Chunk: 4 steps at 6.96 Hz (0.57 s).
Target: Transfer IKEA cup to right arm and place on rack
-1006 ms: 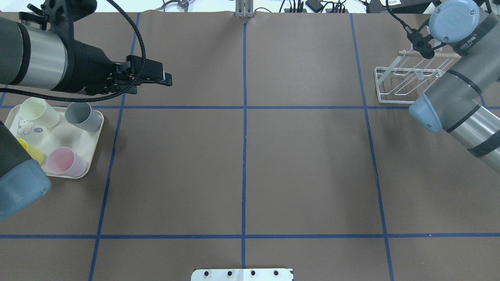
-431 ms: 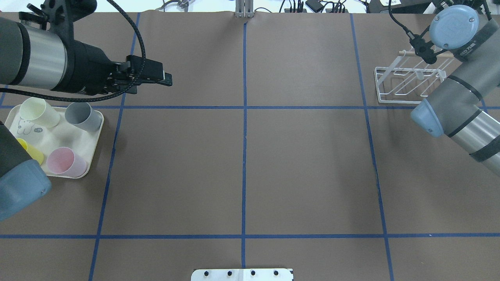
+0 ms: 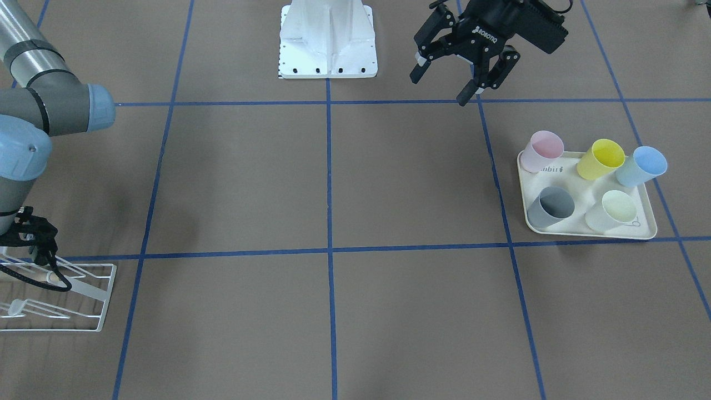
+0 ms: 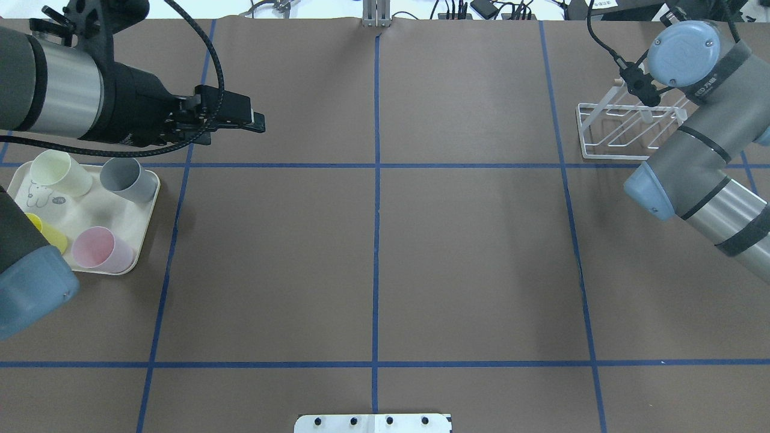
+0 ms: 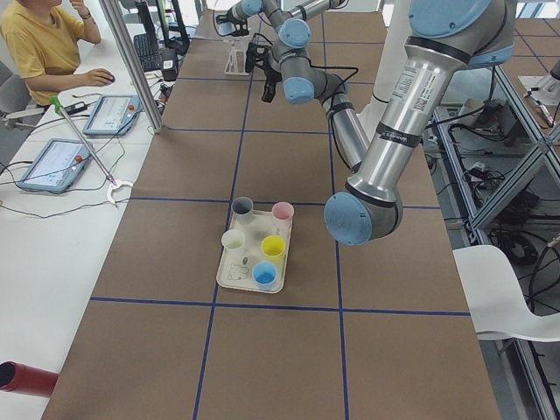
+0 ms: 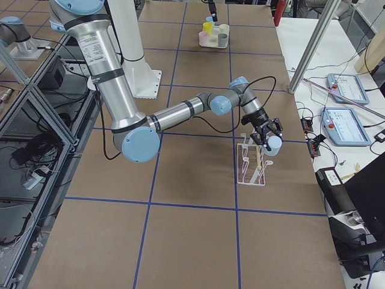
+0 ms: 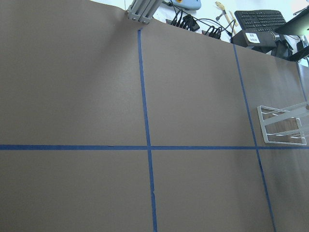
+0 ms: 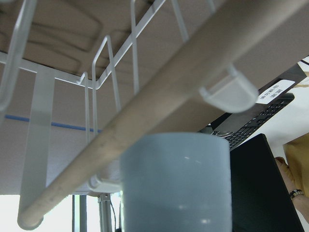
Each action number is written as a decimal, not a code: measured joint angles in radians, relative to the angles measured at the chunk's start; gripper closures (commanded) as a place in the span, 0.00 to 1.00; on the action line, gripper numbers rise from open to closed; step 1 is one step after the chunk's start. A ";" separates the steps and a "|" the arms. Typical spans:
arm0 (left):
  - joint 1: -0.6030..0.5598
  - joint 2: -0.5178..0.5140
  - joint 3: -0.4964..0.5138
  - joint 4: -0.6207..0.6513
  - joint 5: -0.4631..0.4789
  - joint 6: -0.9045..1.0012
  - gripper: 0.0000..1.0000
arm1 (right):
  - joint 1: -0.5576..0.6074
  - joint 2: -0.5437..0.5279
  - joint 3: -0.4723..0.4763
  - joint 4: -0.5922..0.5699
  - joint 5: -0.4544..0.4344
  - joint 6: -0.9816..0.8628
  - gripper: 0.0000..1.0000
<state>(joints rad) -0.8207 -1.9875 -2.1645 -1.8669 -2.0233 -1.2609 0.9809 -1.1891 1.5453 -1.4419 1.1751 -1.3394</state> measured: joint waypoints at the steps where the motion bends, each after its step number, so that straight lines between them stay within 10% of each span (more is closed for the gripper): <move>1: 0.000 0.000 0.000 0.000 0.000 0.000 0.00 | 0.000 -0.002 0.000 0.000 -0.001 0.000 0.45; 2: 0.000 0.000 0.000 0.000 0.000 -0.001 0.00 | -0.001 -0.002 -0.001 0.000 -0.001 0.000 0.00; 4: 0.000 -0.001 0.000 0.000 0.000 -0.001 0.00 | -0.001 0.000 -0.001 0.000 -0.002 0.002 0.00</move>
<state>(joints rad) -0.8207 -1.9883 -2.1645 -1.8669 -2.0233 -1.2624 0.9796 -1.1894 1.5447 -1.4419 1.1735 -1.3371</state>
